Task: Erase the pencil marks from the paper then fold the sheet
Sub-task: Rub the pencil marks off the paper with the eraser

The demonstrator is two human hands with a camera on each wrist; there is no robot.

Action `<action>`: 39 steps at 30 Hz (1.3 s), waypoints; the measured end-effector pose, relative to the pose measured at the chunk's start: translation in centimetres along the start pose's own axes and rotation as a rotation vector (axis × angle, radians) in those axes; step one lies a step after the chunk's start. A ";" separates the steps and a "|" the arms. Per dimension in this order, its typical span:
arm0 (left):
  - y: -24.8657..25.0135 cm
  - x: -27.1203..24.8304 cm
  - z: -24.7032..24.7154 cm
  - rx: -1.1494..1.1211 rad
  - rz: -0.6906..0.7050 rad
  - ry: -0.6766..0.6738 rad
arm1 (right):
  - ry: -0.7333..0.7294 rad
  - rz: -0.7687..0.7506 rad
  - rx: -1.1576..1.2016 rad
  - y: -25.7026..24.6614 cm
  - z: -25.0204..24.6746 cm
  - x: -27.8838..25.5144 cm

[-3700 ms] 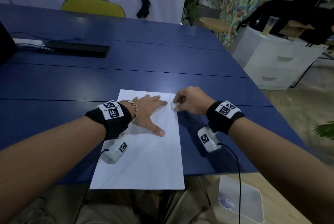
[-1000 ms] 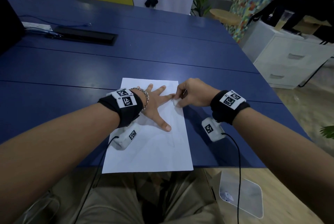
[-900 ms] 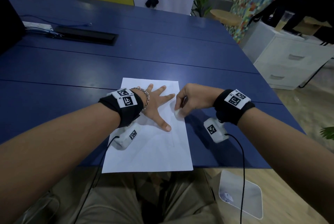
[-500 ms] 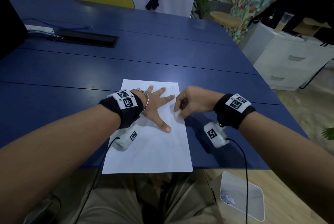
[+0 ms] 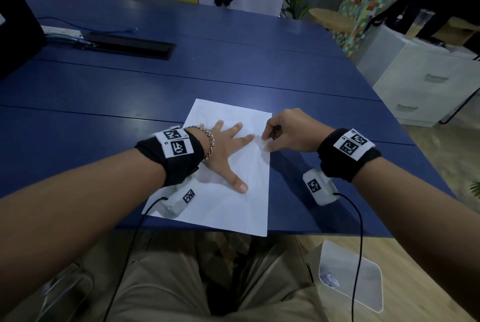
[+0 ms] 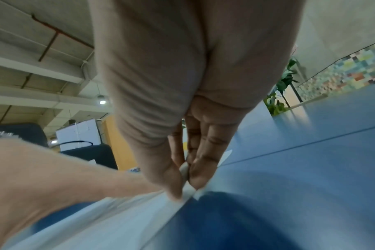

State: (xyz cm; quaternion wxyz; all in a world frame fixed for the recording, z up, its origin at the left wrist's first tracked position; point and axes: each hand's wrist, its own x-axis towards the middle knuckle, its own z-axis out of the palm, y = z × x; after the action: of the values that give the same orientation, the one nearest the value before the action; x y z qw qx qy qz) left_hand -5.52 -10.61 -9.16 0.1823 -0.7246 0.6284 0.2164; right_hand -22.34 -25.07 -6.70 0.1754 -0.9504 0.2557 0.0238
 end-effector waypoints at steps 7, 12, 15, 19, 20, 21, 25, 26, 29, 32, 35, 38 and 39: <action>0.9 -0.5 -1.1 -0.006 -0.031 -0.042 | -0.141 -0.062 0.009 -2.1 0.6 -1.8; 0.8 -0.6 -1.1 0.007 -0.043 -0.054 | -0.077 -0.040 0.009 -1.7 0.4 -1.2; 1.0 -0.7 -1.2 0.019 -0.047 -0.058 | -0.033 -0.036 0.021 -1.6 0.7 -1.5; 1.1 -0.8 -1.2 0.027 -0.048 -0.058 | -0.239 -0.083 0.004 -2.5 0.5 -2.4; 1.1 -0.8 -1.2 0.029 -0.046 -0.055 | -0.192 -0.072 -0.002 -2.3 0.4 -2.1; 1.2 -0.8 -1.3 0.030 -0.043 -0.052 | -0.119 -0.050 -0.007 -2.1 0.3 -1.8; 1.1 -0.9 -1.3 0.023 -0.045 -0.052 | -0.044 -0.044 0.026 -2.2 1.0 -2.2; 1.1 -0.9 -1.2 0.021 -0.047 -0.052 | -0.103 -0.064 0.031 -2.5 1.1 -2.7; 1.1 -0.8 -1.2 0.016 -0.049 -0.052 | -0.208 -0.089 0.005 -2.9 0.7 -3.9; 1.0 -0.9 -1.2 -0.005 -0.049 -0.043 | -0.172 -0.056 0.048 -2.3 0.4 -4.8; 0.6 -0.8 -1.0 0.005 -0.046 0.009 | -0.169 -0.057 0.071 -2.1 1.2 -5.7; 0.3 -1.1 -0.7 0.033 0.003 0.021 | -0.121 -0.036 0.073 -1.8 1.5 -5.7; 0.4 -1.3 -0.6 0.027 0.010 -0.005 | -0.118 -0.027 0.075 -1.7 1.4 -5.6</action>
State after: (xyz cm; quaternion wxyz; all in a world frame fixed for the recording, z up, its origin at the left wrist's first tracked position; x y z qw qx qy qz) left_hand -6.02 -9.93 -8.00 0.1925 -0.7182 0.6346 0.2109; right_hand -26.26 -20.52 -6.73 0.2260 -0.9434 0.2330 0.0678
